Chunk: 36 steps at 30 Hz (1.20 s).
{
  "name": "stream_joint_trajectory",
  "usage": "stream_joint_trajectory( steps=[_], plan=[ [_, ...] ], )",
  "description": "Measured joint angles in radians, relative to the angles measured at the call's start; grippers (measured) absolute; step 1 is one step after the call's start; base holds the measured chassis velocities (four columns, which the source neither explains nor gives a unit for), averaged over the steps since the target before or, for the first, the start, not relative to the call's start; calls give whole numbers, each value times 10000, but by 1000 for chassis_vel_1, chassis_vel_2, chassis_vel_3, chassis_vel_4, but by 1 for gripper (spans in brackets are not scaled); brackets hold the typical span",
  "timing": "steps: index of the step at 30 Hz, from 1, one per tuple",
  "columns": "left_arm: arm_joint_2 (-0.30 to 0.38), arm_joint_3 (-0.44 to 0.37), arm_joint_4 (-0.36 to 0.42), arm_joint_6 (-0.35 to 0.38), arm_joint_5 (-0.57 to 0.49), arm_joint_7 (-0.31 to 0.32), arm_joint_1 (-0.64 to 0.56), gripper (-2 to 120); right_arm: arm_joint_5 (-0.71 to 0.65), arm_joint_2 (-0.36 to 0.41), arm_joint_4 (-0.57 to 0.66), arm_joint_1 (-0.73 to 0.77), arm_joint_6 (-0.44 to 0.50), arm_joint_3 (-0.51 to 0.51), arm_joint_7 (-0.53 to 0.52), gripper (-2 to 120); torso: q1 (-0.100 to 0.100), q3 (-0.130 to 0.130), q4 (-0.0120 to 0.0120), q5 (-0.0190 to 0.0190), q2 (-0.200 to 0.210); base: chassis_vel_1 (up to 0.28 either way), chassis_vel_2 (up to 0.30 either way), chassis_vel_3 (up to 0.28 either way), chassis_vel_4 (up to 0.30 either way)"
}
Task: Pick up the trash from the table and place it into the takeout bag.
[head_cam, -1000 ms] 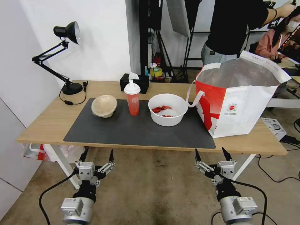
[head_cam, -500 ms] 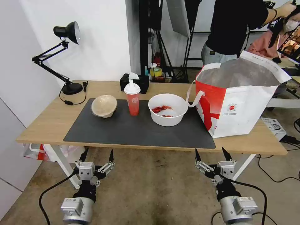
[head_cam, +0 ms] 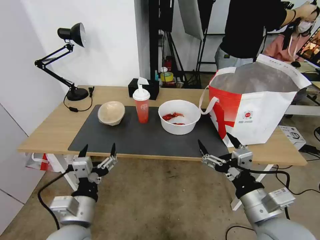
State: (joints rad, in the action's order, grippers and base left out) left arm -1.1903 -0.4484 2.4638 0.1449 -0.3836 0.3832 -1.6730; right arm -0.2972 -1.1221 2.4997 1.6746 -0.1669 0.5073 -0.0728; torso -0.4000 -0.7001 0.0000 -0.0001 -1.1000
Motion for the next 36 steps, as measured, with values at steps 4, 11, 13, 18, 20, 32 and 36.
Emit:
stream_joint_trajectory(
  steps=[4,11,13,18,20,32,36],
  plan=[
    [809,270,362,386,-1009,1007,339,100,0,0,2,3,57,20,30,100,0,0,-1,2,0,0,0,0,0],
    [1924,642,406,922,-2405,2401,801,100,-46,63,6,-95,91,69,70,100,-1,0,-2,0,0,0,0,0,0],
    [1980,665,406,952,-2492,2480,828,100,-135,127,6,-169,97,117,72,100,-1,0,-1,0,0,0,0,0,0],
    [2004,692,401,1246,-2651,2681,782,100,-731,446,-65,-683,274,298,290,100,0,1,-2,1,0,0,0,0,0],
    [2004,692,401,1246,-2651,2681,782,100,-731,446,-65,-683,274,298,290,100,0,1,-2,1,0,0,0,0,0],
    [1824,749,372,2635,-2876,3388,212,100,-4717,3249,-748,-3406,399,305,1356,100,-1,0,0,2,1,0,0,0,0],
    [1681,724,372,2672,-2747,3413,151,100,-7317,4562,-1297,-5002,-32,-137,1286,100,-1,0,-1,3,1,0,0,0,0]
  ],
)
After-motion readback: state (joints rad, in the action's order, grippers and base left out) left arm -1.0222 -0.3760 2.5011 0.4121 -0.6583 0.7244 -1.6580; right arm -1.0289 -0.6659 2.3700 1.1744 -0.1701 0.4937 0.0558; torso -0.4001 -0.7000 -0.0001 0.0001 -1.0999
